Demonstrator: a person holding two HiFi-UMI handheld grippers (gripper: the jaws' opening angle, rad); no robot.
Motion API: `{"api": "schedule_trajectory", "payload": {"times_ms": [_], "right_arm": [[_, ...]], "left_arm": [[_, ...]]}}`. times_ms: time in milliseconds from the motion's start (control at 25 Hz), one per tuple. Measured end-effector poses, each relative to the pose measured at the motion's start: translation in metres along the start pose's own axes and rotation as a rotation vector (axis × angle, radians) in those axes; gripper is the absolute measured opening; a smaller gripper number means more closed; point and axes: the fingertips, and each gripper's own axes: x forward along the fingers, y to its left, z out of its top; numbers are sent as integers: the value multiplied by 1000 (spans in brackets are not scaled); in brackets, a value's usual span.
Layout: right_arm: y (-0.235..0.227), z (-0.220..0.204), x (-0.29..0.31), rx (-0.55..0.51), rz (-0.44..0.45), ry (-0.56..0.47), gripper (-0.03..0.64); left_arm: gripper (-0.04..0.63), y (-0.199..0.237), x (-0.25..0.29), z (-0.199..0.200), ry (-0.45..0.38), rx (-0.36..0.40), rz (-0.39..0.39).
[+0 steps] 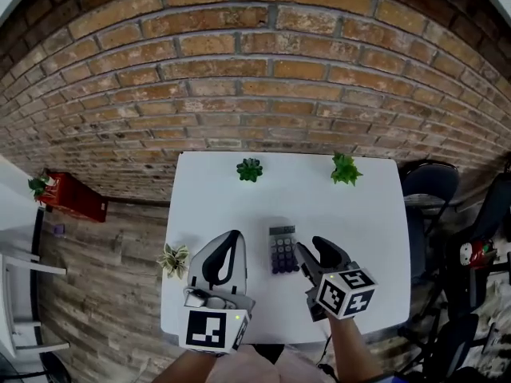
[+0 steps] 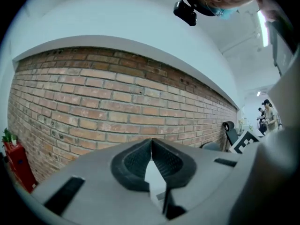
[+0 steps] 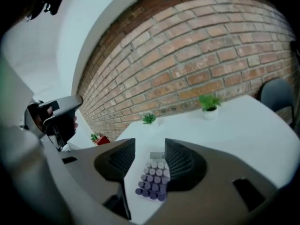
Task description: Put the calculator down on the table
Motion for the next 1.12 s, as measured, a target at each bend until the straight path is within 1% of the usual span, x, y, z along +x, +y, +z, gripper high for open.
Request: {"api": "schedule_trajectory", "payload": {"times_ms": [80,160,320,400,480,600,720,960,1120], "right_arm": [[23,28,-18,-98,24,-69,202],[47,57,-40,-184,37,-150,178],[84,107,-82,-320,32,-313,90],[93,124,-100,-365,13,-370,47],[95,136,-114,-395,-12,-409,2],[98,142,-129,-416,-20,-437,2],[100,143,-138,-419,-18,-454,0],[108,141,-145,-457,-3,-458,-3],[109,141,-149,-451,-2,-471,-2]], "left_arm": [[14,-9,-7,22,-42,13,-3],[12,-17,-15,45,-83,22,-2],[13,-22,-34,84,-153,60,29],[14,-22,-41,100,-180,62,47],[13,-27,-45,113,-205,65,48],[13,-35,-50,125,-236,72,41],[12,-39,-56,130,-251,79,35],[12,-48,-62,130,-254,83,18],[13,-51,-63,128,-252,81,11]]}}
